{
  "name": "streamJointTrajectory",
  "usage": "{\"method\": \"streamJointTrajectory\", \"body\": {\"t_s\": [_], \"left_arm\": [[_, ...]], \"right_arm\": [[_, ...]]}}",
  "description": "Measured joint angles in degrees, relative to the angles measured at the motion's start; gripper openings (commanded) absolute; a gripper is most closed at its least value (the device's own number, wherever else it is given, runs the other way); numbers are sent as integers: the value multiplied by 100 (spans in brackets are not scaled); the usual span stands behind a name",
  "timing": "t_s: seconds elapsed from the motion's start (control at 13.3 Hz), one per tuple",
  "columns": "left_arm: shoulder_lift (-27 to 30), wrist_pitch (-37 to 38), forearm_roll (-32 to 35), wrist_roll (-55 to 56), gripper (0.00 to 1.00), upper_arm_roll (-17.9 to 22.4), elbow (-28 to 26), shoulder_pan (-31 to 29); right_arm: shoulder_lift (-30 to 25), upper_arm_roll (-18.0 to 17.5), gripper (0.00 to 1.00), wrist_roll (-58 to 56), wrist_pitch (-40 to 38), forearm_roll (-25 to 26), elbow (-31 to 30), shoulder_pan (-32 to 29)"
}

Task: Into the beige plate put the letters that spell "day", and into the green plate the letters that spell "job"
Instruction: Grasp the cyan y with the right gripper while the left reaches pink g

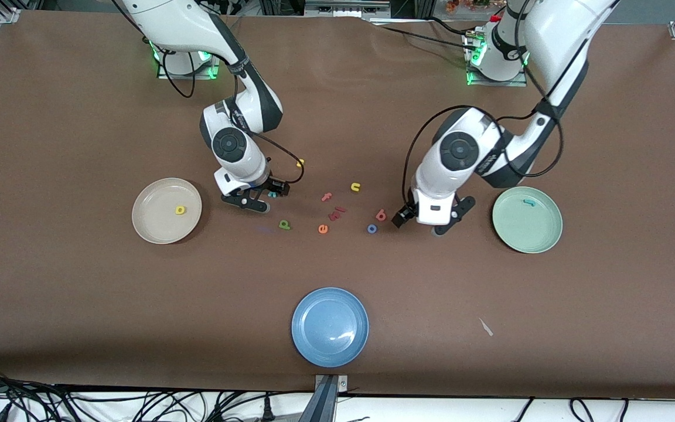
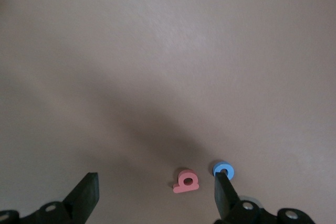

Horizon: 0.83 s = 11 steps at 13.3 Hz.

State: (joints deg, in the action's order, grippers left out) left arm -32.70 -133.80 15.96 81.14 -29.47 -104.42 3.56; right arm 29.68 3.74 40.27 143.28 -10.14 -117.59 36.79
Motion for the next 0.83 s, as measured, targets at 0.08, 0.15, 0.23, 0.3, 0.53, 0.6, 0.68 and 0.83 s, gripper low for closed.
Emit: {"method": "streamJointTrajectory", "body": {"t_s": [0.08,0.15,0.23,0.3,0.53,0.6,0.68,0.83], "left_arm": [[-89,-34,73,0,95,0,6,62],[-147,-38,164,0,94,1,11,112],[-209,-38,239,0,94,1,10,171],[-280,-38,280,0,94,2,9,235],[-545,-140,343,51,89,12,43,413],[-626,-203,413,65,88,13,107,442],[-702,-250,504,72,85,14,189,455],[-853,-269,709,78,79,15,393,462]], "right_arm": [[3,1,52,0,6,0,2,0],[6,2,45,0,10,0,4,1],[13,2,39,0,15,0,10,2],[20,2,33,0,18,0,15,2],[36,3,16,4,19,0,66,2],[46,3,11,4,18,0,77,2],[47,5,8,5,19,0,86,2],[59,6,4,7,19,-1,121,2]]}}
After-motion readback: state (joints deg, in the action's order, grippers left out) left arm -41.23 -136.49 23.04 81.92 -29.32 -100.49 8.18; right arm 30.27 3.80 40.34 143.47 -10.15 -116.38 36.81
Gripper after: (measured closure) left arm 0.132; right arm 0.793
